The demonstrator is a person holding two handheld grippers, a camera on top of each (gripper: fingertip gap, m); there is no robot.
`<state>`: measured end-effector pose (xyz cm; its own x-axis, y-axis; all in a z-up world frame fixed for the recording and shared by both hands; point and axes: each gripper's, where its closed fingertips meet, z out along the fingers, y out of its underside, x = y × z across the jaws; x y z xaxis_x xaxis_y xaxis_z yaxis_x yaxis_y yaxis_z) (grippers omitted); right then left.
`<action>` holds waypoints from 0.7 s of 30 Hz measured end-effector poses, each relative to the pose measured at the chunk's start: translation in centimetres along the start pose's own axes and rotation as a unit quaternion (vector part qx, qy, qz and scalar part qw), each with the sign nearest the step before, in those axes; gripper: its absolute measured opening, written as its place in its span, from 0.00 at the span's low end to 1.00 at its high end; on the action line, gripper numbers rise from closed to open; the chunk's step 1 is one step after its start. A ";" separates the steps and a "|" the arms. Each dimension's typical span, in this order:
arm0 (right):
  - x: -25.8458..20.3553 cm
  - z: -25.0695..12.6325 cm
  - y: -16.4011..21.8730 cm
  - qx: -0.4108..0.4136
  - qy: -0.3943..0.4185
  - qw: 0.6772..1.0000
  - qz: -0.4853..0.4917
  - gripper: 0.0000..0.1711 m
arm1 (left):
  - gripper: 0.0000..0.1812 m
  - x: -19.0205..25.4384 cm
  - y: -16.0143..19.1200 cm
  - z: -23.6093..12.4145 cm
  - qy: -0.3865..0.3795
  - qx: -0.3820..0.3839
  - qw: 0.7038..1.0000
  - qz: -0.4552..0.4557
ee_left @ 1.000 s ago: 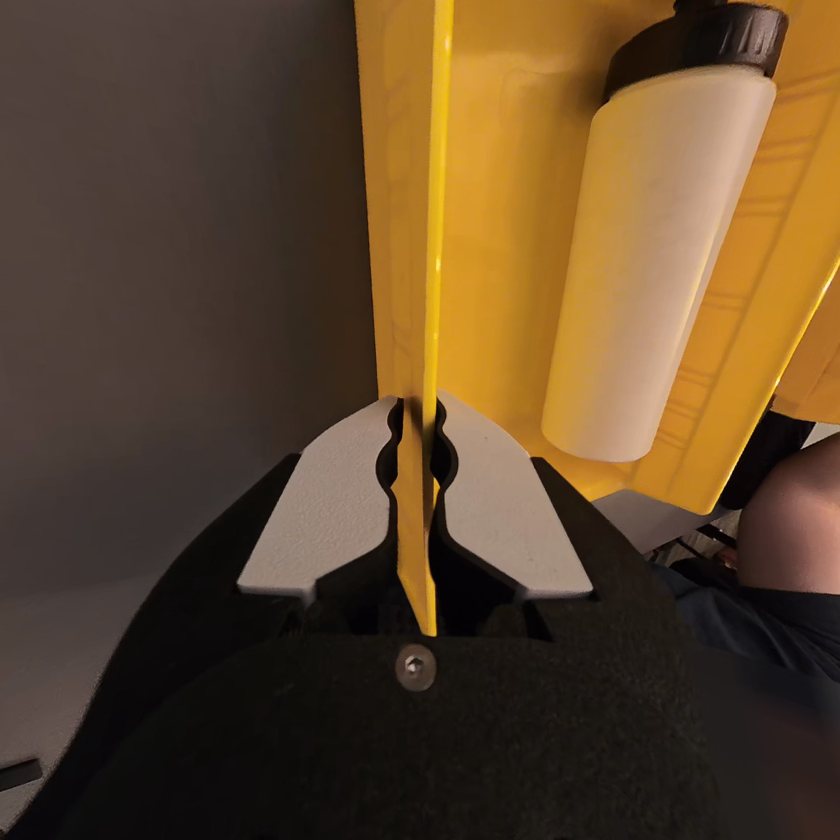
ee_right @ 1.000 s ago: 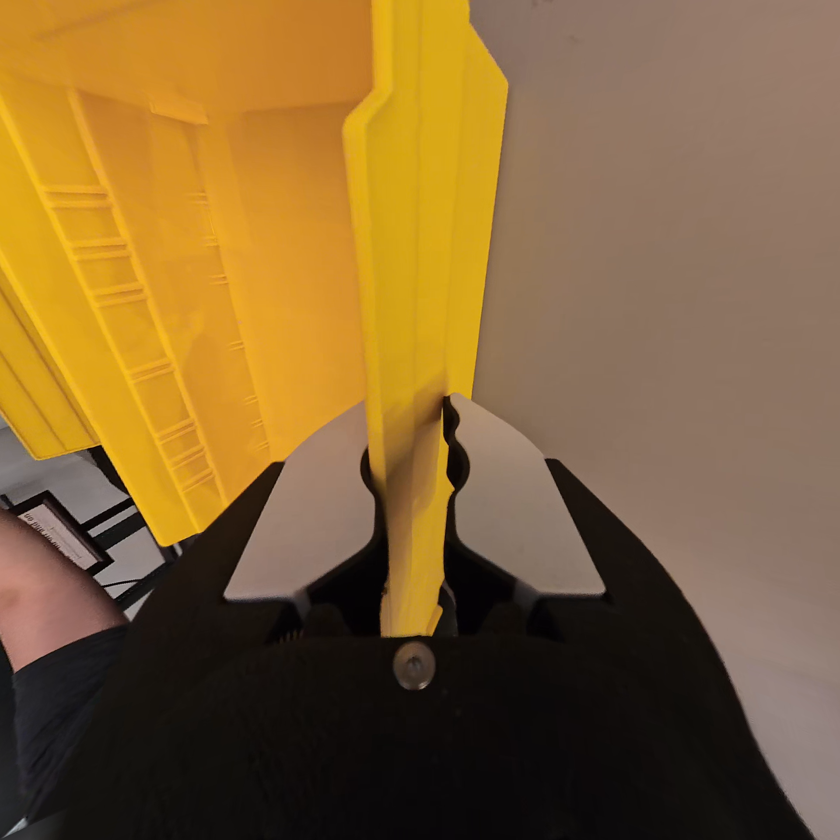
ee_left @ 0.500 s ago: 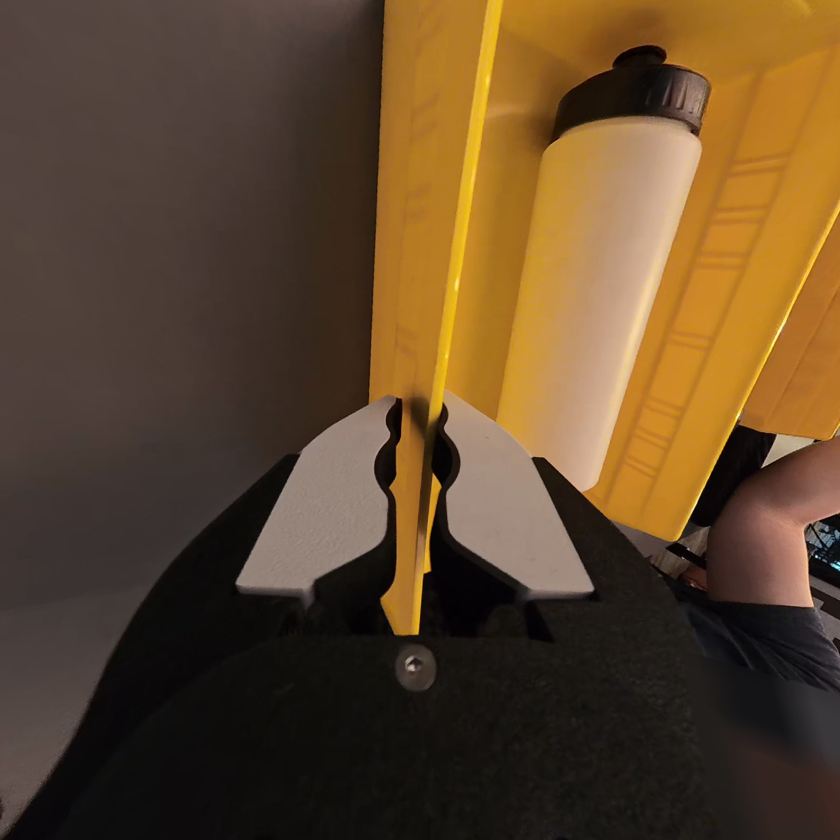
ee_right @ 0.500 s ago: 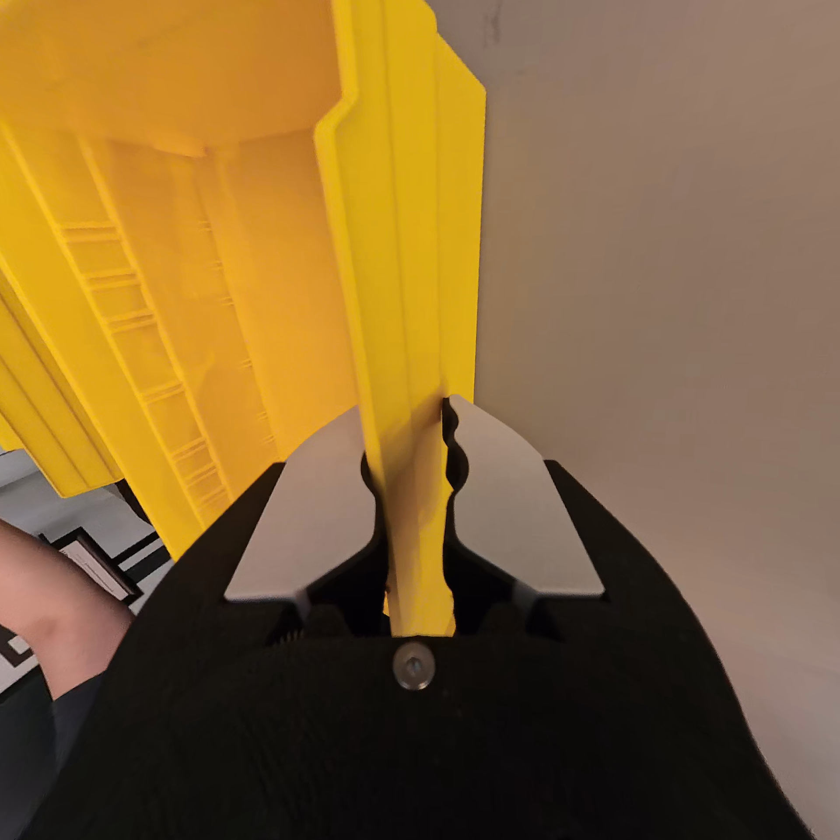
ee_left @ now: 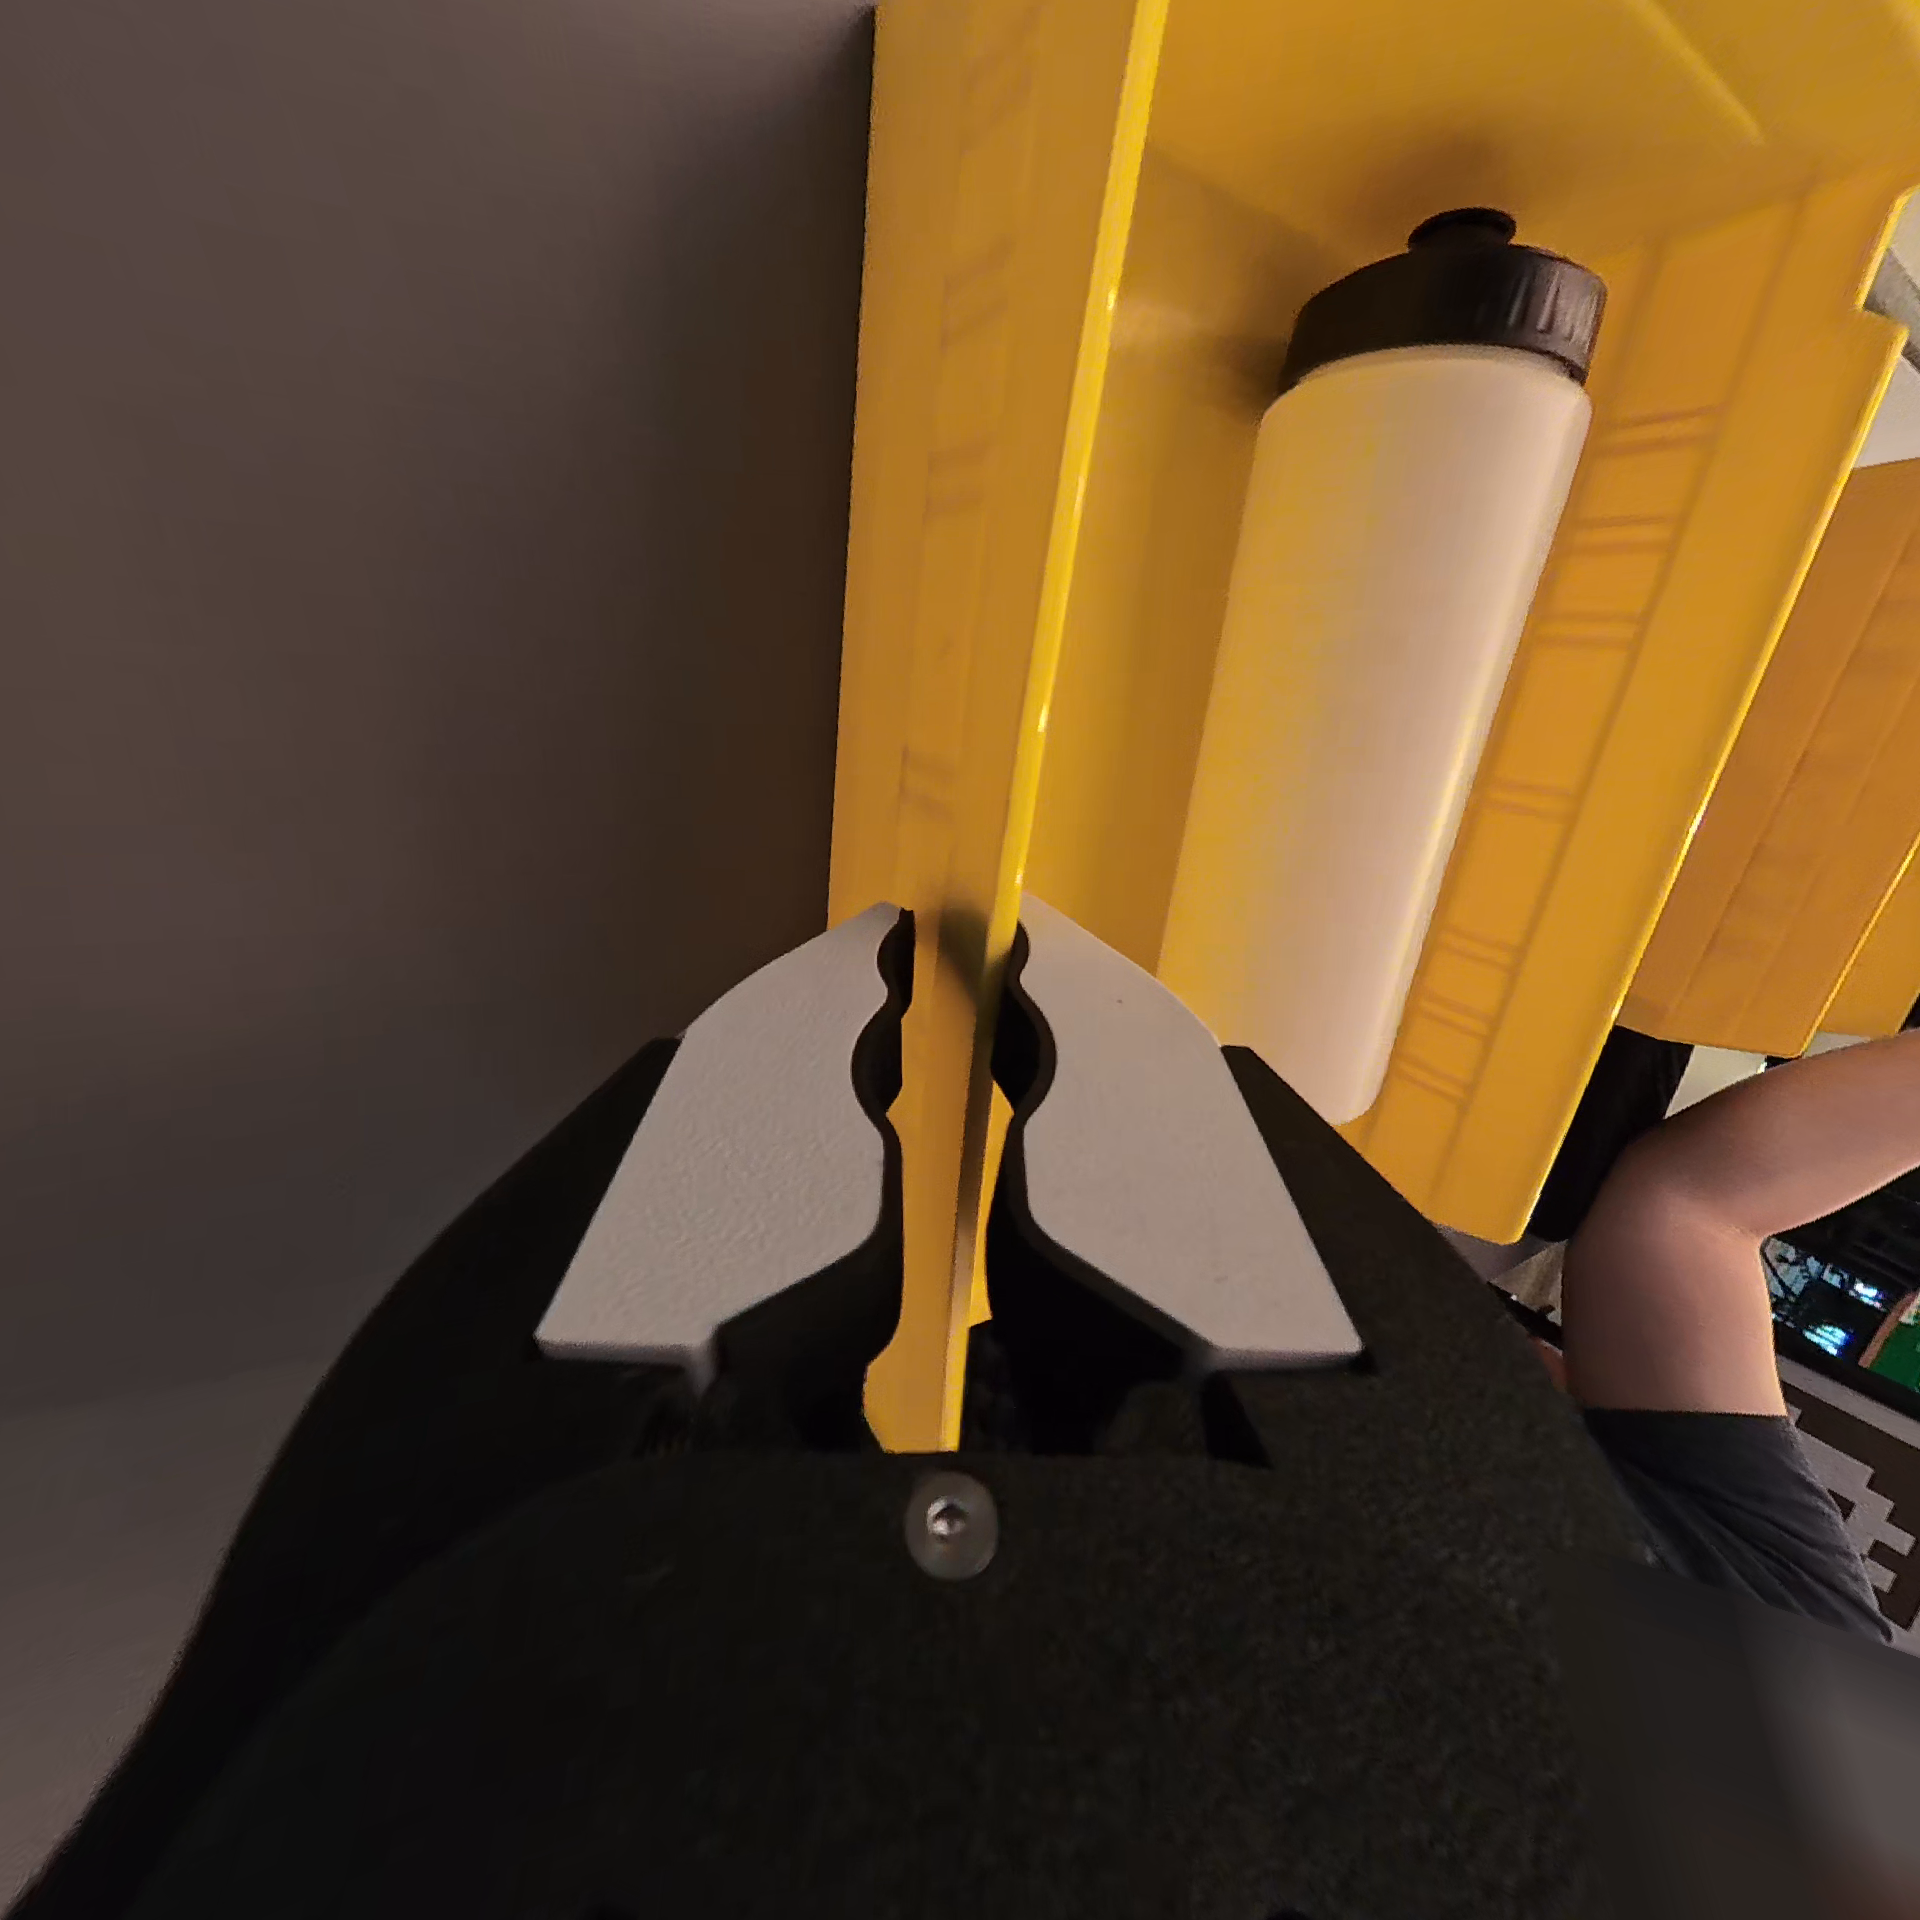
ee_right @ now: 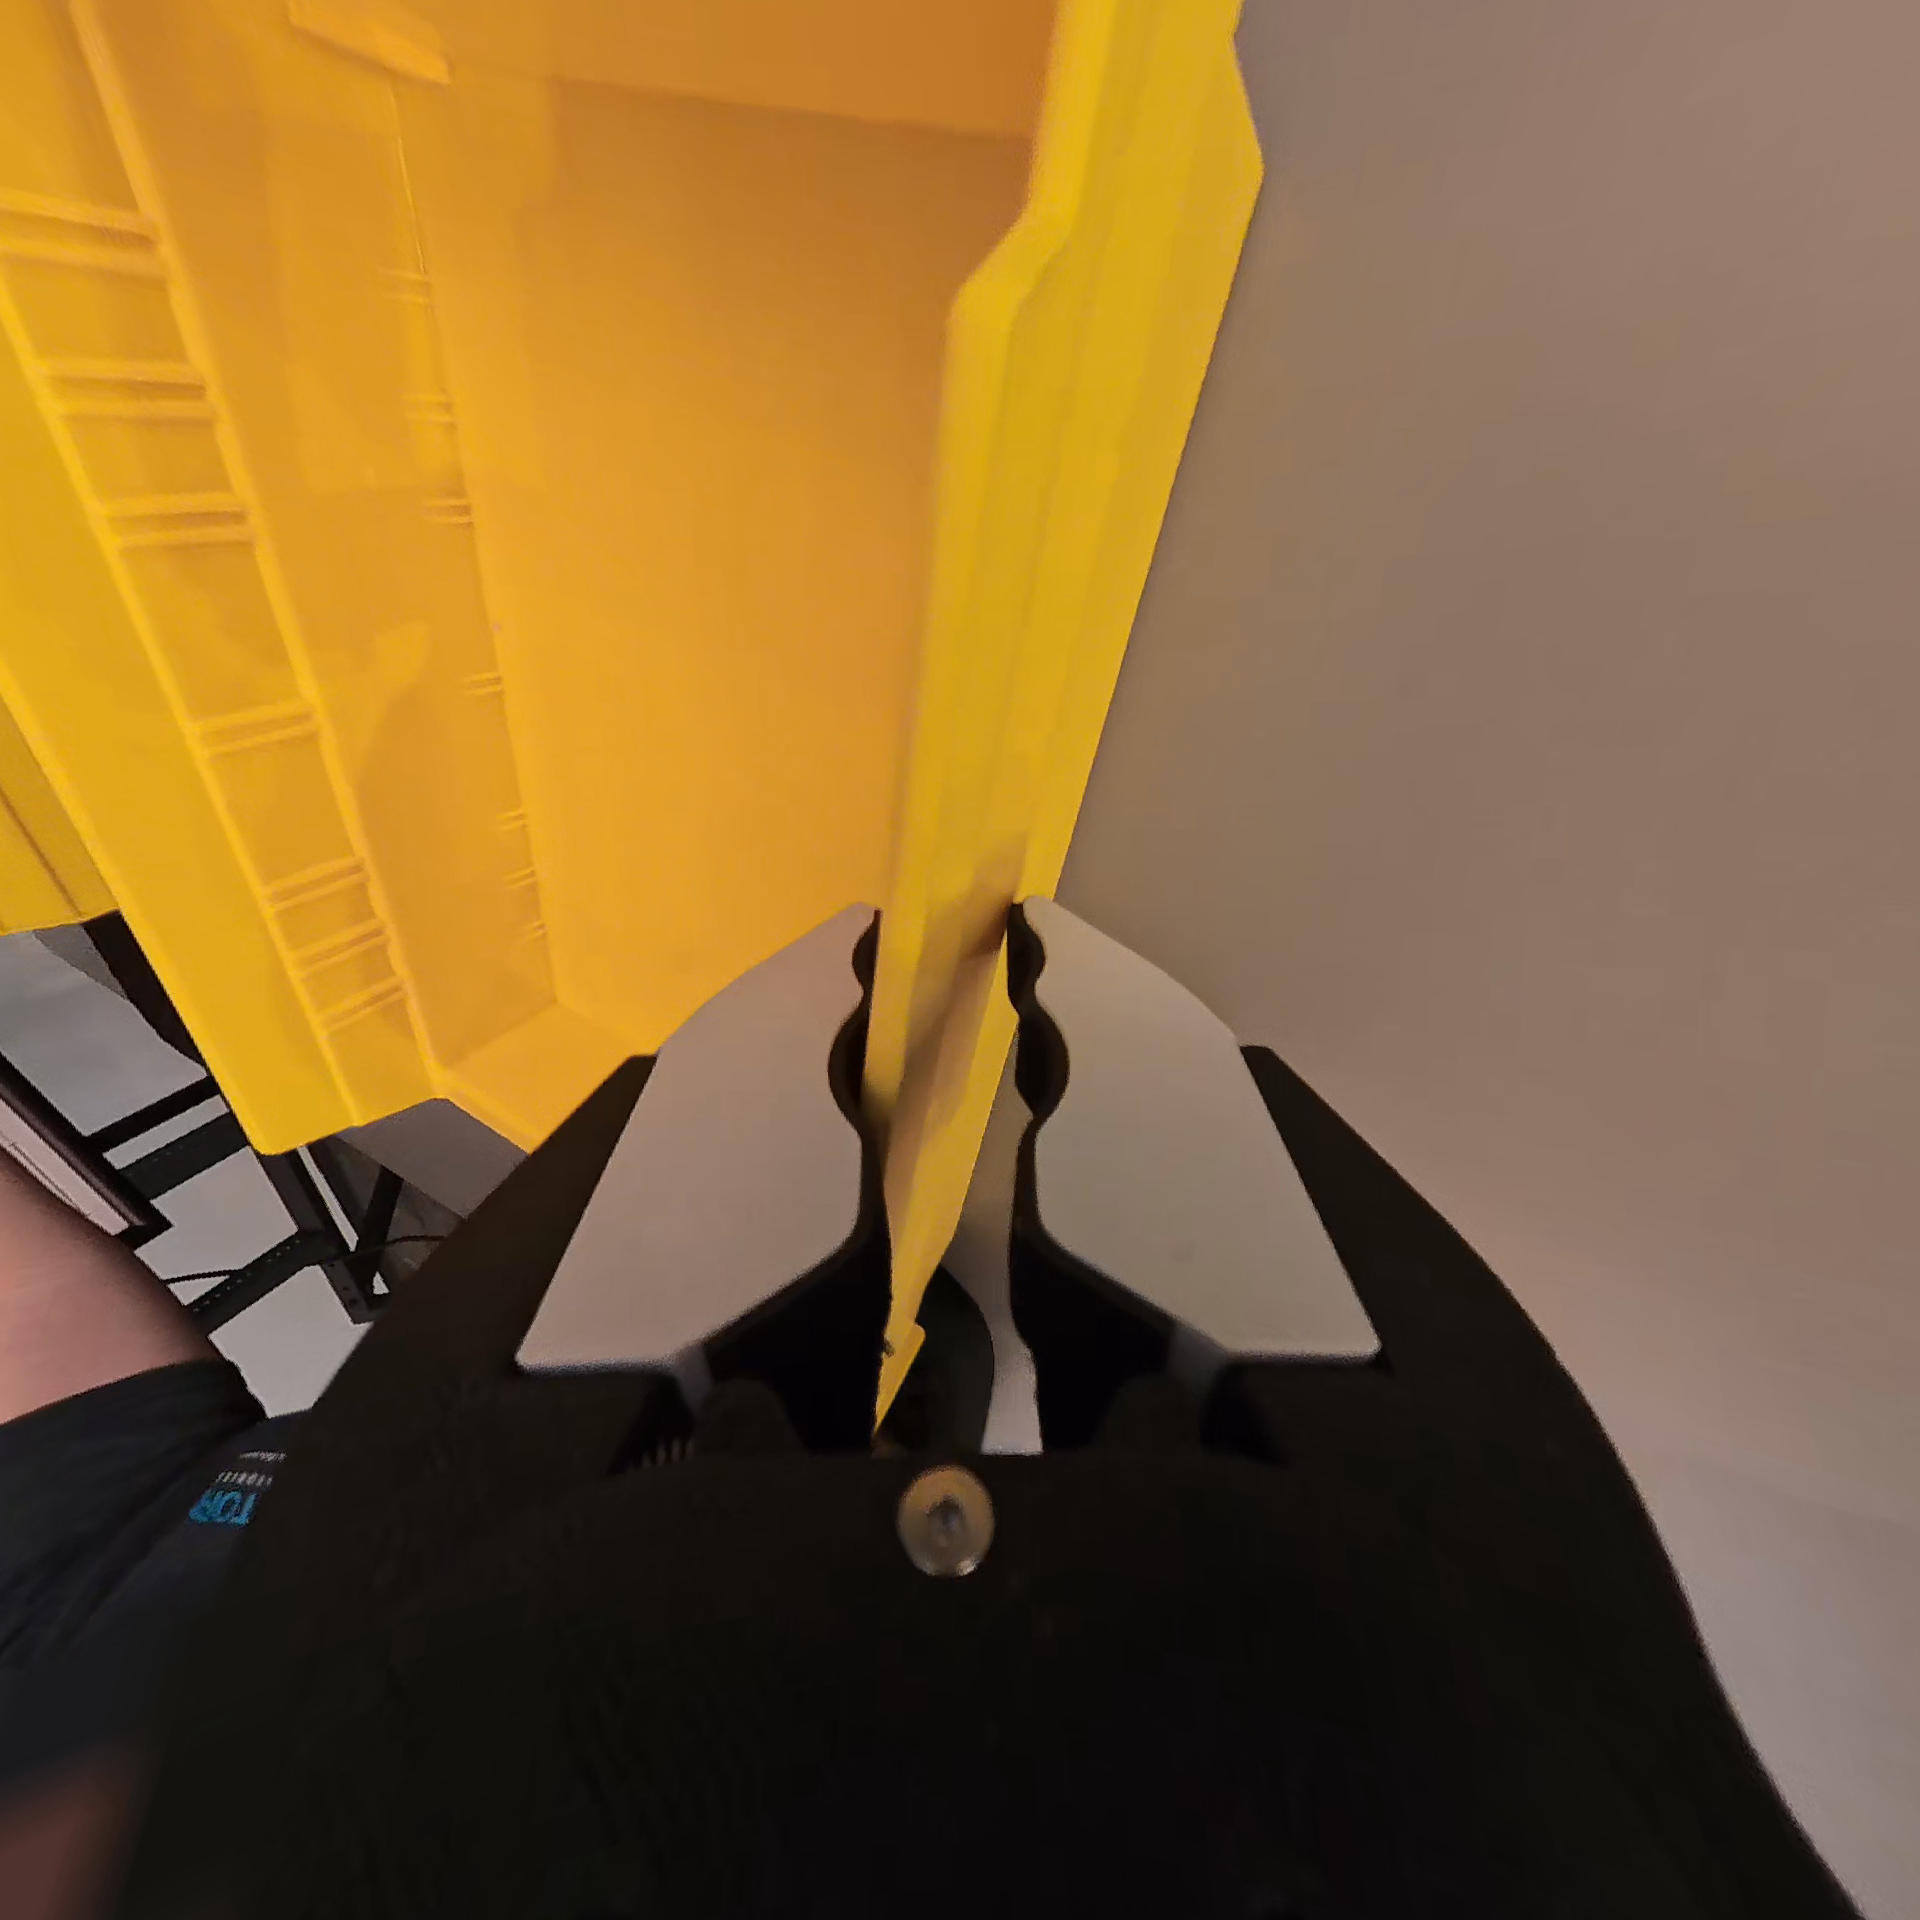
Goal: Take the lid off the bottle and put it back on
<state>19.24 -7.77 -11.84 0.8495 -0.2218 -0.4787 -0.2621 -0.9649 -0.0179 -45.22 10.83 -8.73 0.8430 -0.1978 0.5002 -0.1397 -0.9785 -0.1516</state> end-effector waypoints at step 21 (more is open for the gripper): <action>0.9 -0.4 -0.3 0.005 0.014 0.999 -0.032 0.13 | 0.06 -3.0 -0.8 -1.7 -0.042 0.035 0.998 0.004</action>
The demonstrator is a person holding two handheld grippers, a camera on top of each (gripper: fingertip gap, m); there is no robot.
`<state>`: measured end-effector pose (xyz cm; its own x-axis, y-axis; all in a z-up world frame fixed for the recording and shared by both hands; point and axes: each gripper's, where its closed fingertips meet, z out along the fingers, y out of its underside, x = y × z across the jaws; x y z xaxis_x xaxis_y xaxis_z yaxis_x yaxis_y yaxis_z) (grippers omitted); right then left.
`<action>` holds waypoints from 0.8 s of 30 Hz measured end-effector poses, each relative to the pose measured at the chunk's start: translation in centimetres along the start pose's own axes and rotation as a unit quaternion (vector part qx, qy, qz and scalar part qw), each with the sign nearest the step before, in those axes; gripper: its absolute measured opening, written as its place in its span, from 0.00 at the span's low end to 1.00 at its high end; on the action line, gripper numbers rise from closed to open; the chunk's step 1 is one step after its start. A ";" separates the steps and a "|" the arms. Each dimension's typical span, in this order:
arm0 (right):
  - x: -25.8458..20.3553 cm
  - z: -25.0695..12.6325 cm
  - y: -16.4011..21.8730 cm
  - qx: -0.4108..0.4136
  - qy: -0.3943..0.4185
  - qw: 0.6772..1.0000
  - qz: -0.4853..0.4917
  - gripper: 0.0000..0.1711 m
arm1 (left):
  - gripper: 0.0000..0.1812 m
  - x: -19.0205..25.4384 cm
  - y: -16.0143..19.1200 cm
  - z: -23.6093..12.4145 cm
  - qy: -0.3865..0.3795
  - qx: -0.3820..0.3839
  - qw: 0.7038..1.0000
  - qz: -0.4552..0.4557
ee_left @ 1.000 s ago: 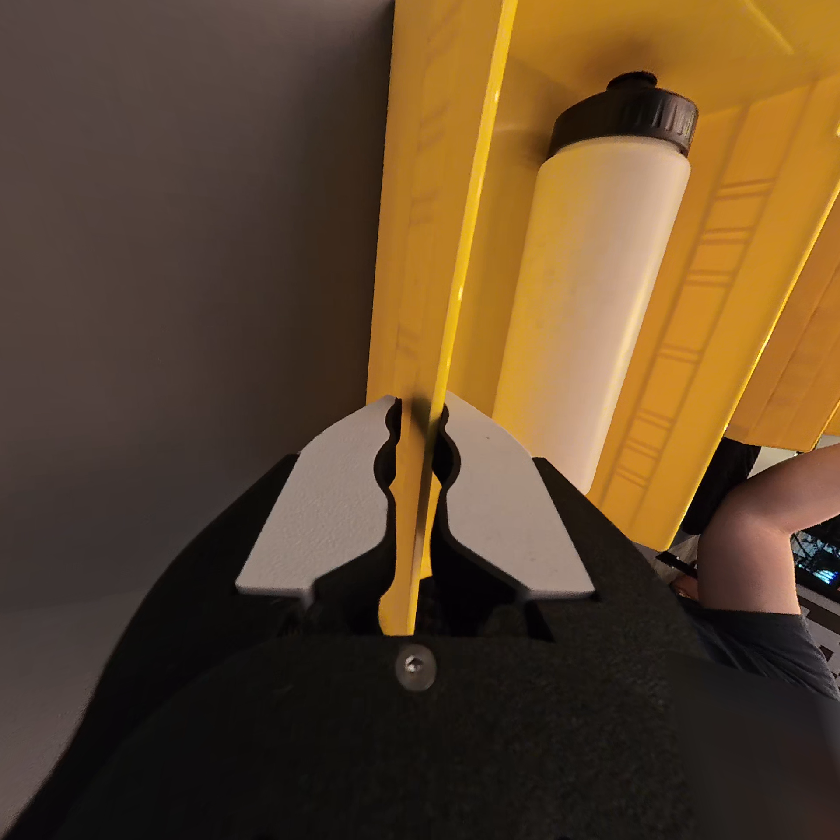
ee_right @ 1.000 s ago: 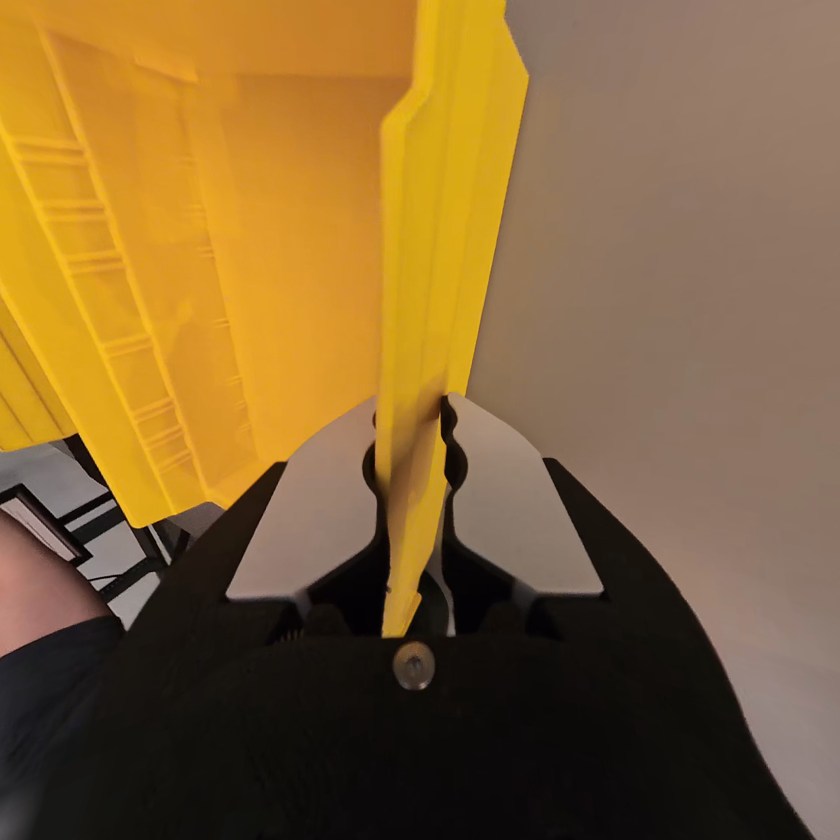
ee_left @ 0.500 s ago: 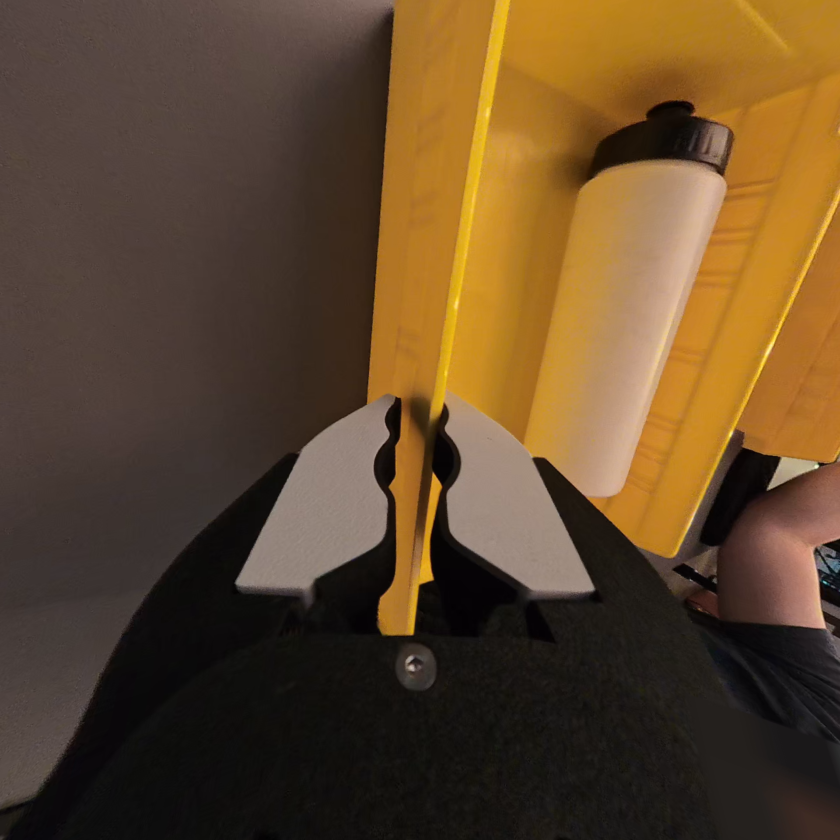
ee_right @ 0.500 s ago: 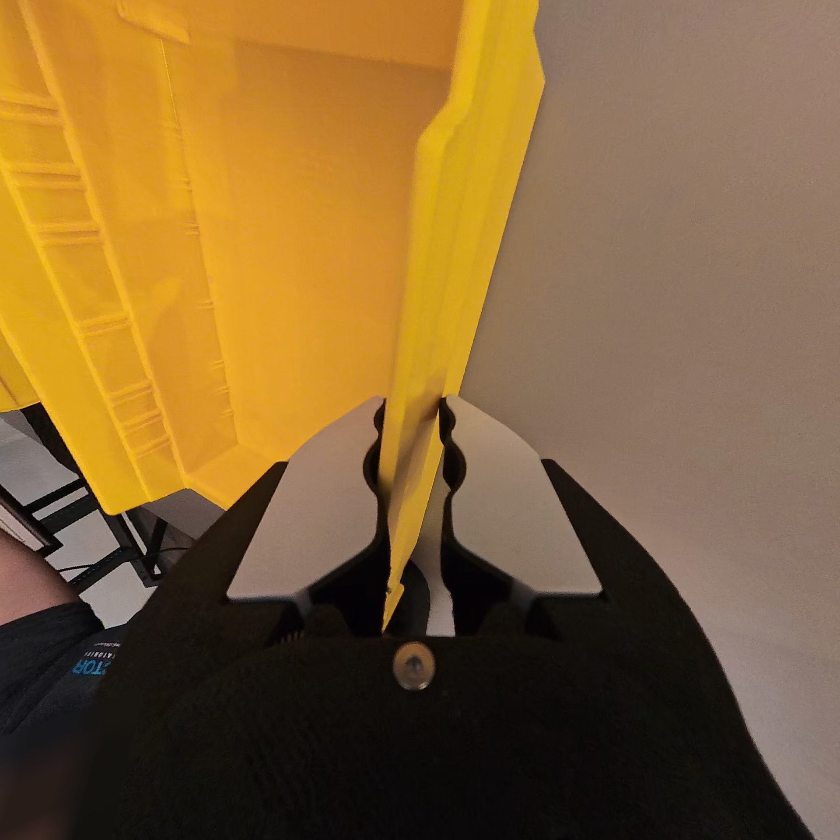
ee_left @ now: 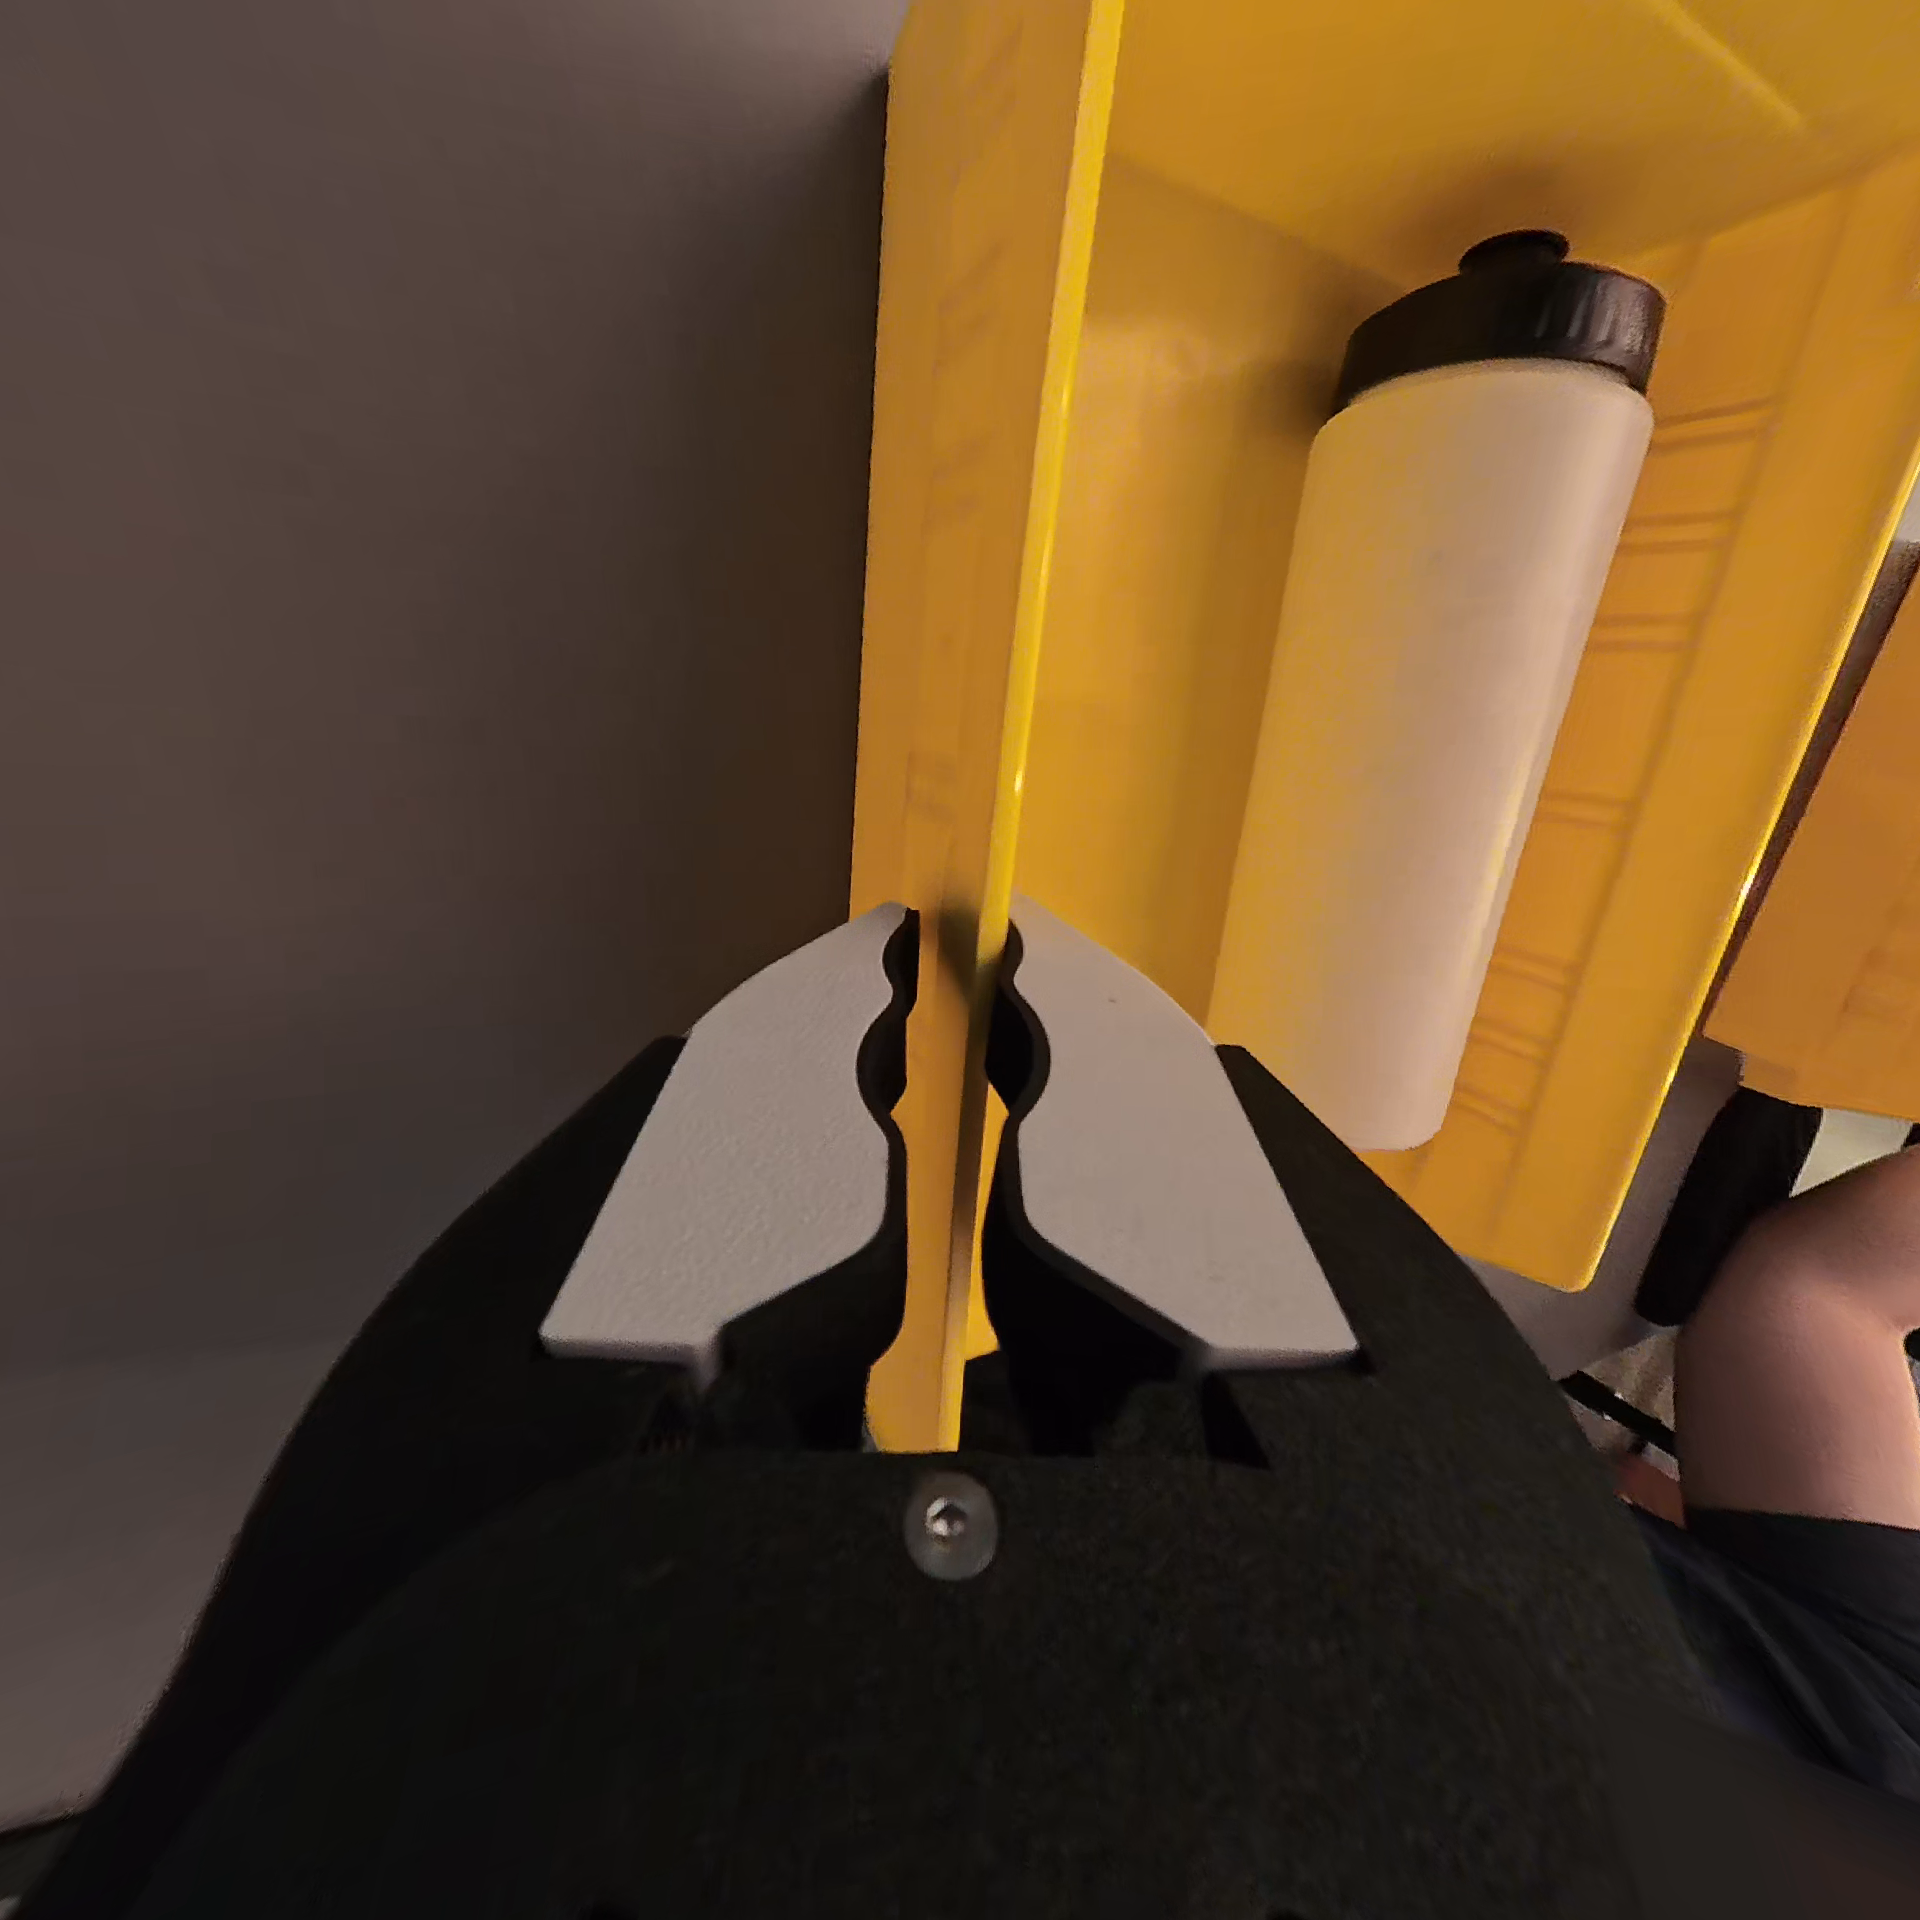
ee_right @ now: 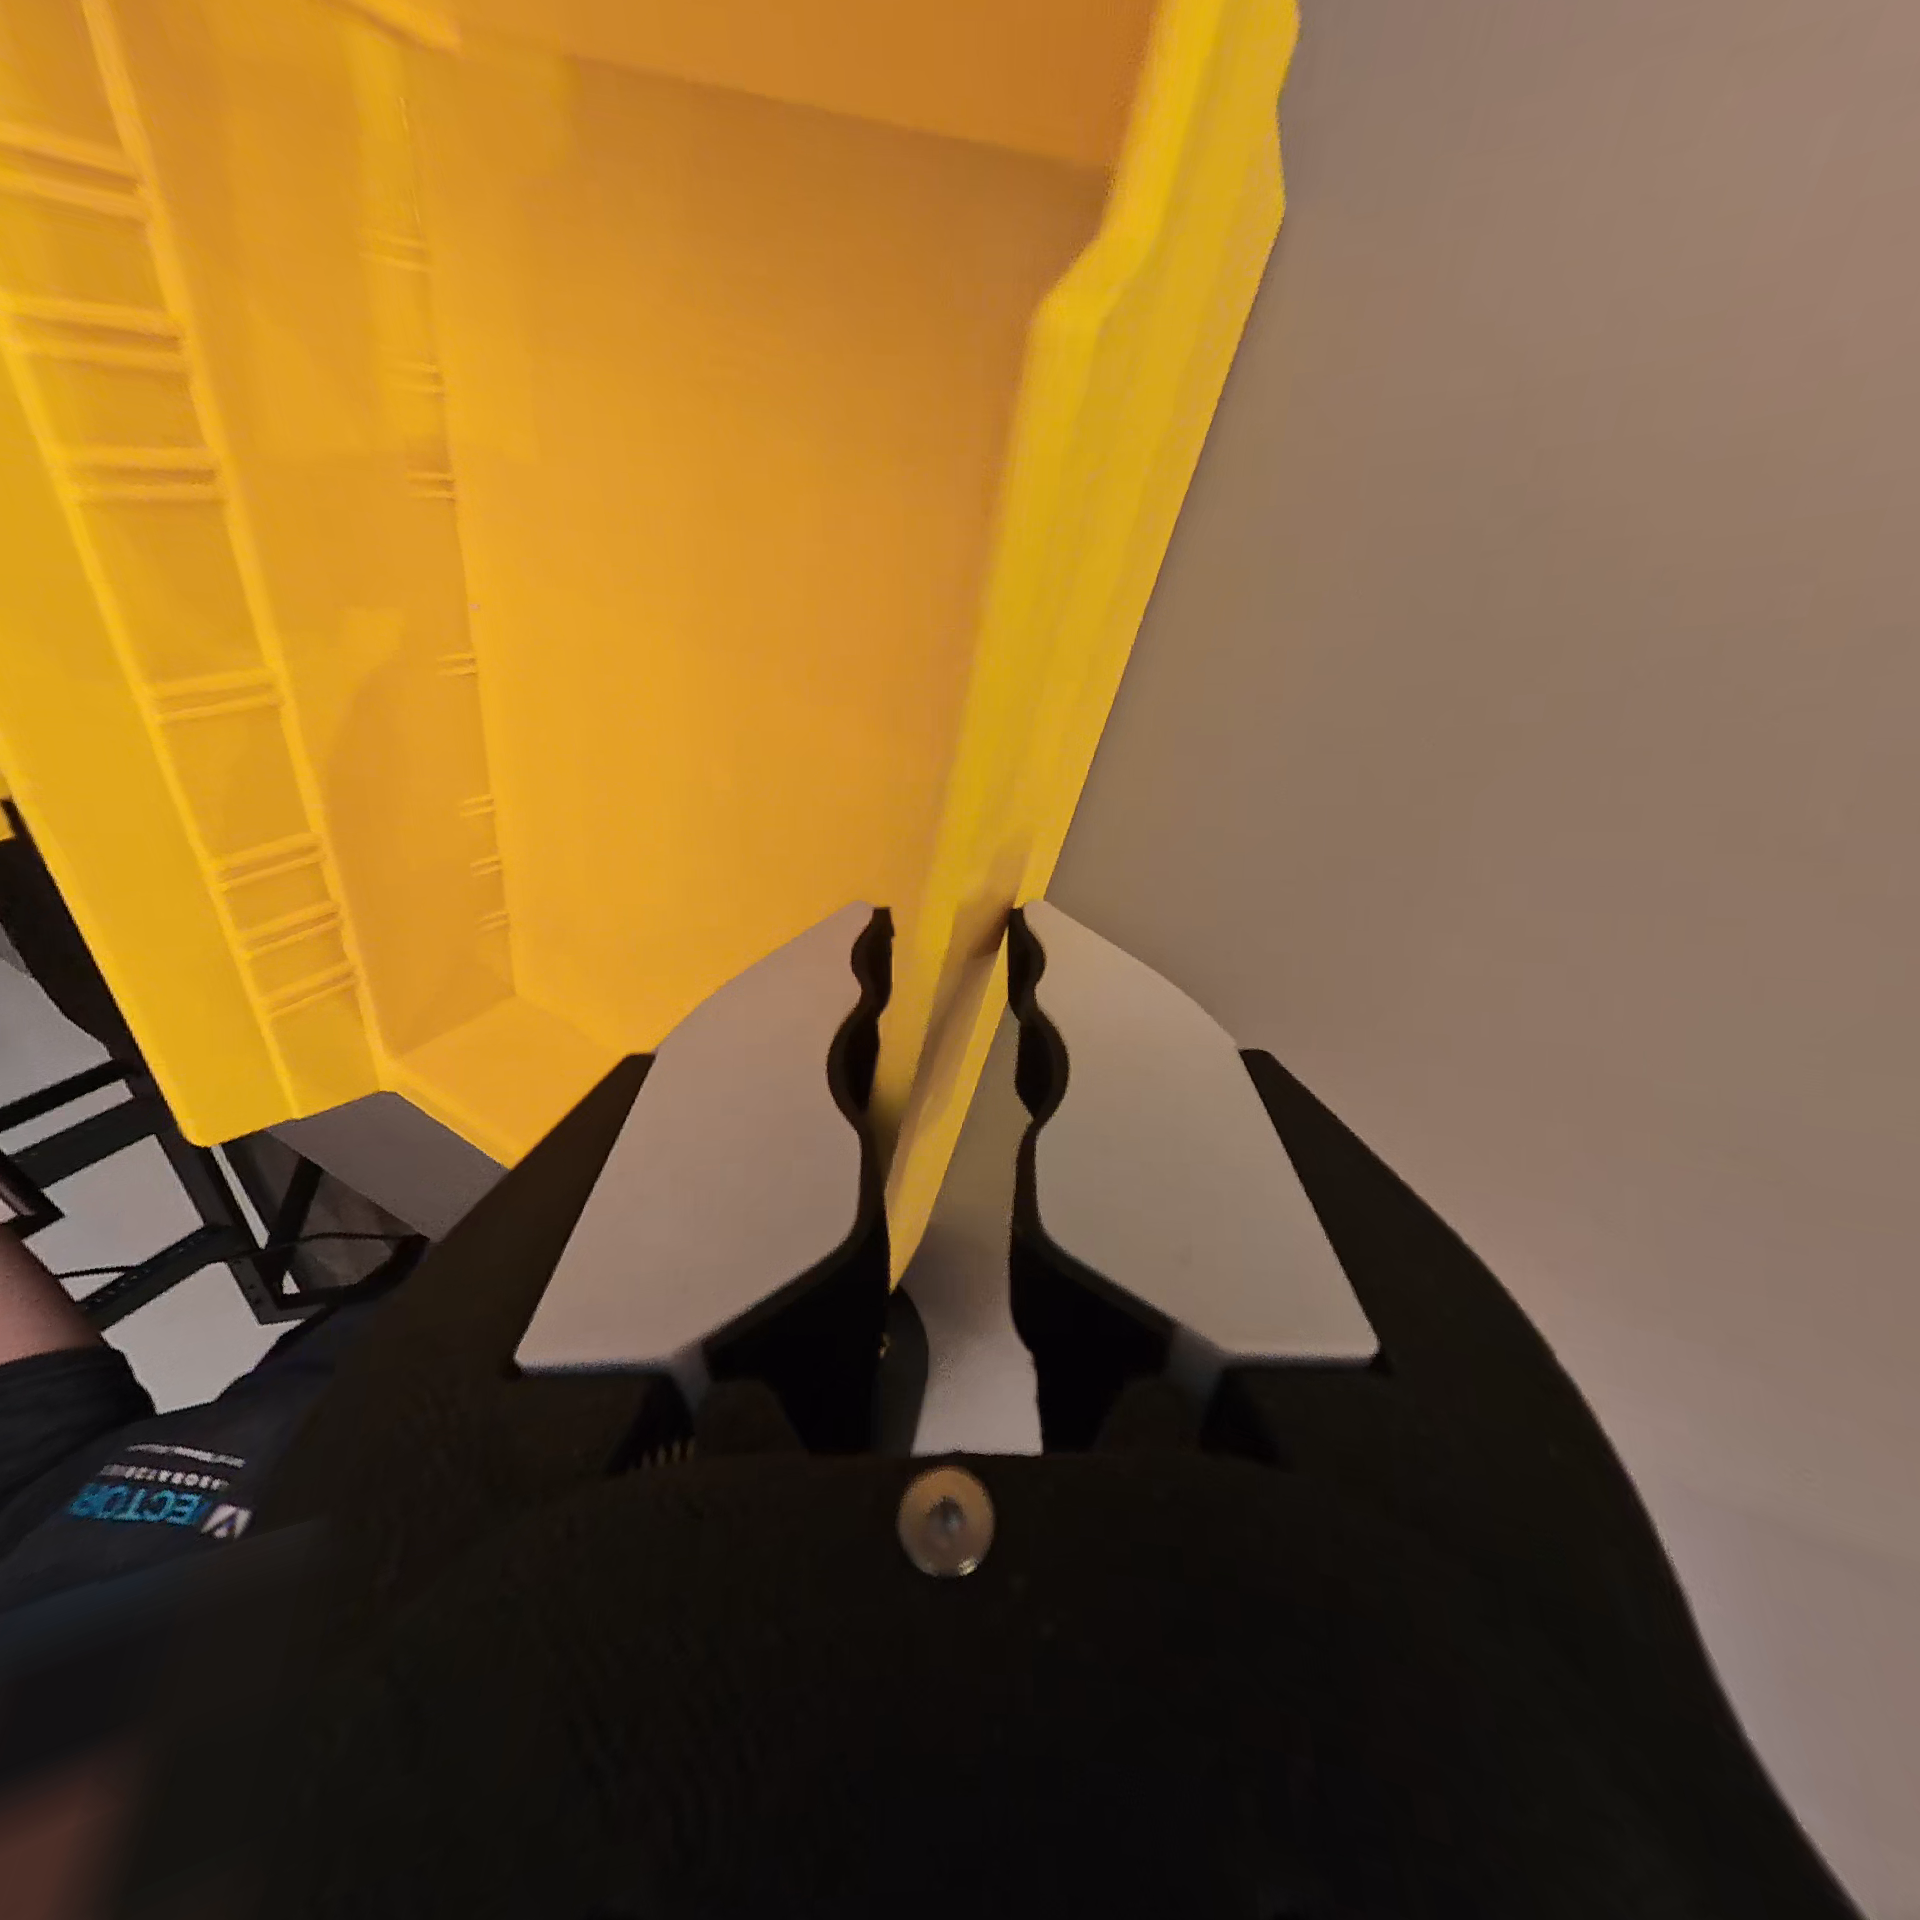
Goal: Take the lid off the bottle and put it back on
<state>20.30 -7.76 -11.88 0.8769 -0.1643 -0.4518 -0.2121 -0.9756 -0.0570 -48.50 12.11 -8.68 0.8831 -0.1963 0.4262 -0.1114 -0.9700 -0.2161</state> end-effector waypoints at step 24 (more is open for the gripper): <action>-0.1 -2.5 -0.6 0.059 -0.017 0.998 0.007 0.14 | 0.40 8.8 -1.8 -7.0 -0.049 0.223 0.943 0.240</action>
